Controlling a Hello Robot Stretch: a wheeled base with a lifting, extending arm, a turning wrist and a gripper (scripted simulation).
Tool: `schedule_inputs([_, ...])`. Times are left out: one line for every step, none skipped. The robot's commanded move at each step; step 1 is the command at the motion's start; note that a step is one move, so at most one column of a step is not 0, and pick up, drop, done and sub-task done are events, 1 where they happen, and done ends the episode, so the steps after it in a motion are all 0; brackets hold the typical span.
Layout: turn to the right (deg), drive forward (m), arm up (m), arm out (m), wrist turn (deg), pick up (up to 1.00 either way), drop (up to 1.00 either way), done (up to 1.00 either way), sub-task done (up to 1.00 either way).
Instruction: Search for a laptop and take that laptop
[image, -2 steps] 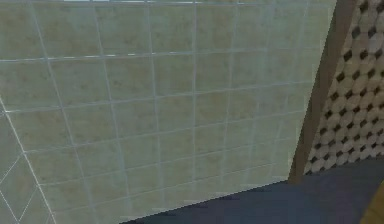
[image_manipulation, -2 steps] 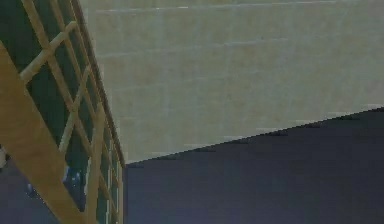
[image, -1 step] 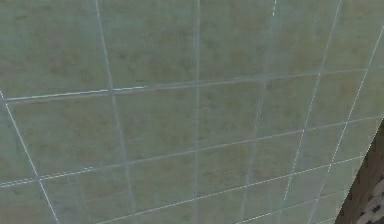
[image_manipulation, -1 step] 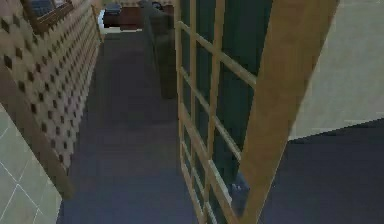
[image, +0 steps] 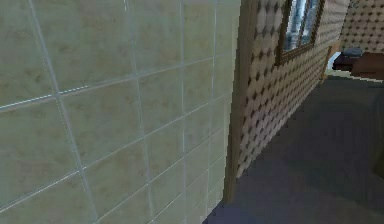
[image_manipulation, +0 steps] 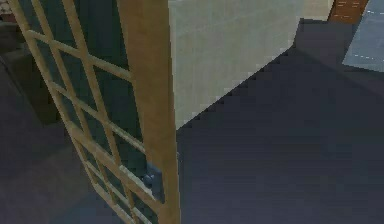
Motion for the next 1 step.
schedule_inputs([0.0, 0.15, 0.0, 0.0, 0.0, 0.0, 0.0, 0.0, 0.0])
